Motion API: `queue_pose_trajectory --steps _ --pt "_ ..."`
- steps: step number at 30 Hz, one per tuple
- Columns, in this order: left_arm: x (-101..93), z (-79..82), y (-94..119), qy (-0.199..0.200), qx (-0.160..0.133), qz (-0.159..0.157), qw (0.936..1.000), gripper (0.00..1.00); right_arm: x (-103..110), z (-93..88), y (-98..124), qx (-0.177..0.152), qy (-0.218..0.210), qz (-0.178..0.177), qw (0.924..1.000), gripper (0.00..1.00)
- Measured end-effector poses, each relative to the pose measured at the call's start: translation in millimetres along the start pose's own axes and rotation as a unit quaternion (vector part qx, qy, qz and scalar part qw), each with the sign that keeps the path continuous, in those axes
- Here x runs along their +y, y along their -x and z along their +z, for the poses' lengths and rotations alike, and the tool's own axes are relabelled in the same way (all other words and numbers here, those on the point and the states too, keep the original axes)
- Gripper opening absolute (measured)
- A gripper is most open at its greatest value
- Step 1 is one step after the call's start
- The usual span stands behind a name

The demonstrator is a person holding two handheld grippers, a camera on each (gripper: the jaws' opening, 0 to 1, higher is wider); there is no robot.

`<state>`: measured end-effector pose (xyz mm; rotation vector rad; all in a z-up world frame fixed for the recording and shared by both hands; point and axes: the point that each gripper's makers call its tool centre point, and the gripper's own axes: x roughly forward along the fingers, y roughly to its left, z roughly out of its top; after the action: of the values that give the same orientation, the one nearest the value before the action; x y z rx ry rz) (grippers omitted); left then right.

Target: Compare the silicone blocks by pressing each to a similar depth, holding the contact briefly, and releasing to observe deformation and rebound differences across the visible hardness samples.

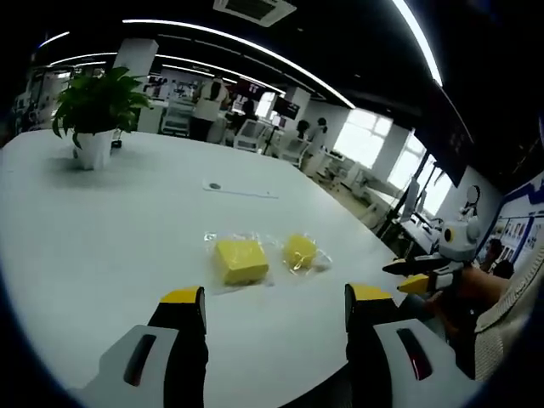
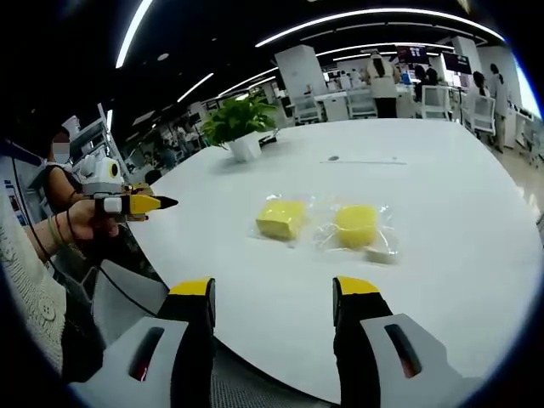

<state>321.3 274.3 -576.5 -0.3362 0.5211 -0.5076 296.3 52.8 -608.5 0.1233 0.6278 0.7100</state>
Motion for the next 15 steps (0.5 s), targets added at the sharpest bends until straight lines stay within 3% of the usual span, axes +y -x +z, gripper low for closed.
queue_pose_trajectory --steps 15 --pt "20.5 13.9 -30.1 0.026 0.004 -0.009 0.9996 0.64 -11.7 4.2 -7.1 0.008 -0.006 -0.010 0.9999 0.50"
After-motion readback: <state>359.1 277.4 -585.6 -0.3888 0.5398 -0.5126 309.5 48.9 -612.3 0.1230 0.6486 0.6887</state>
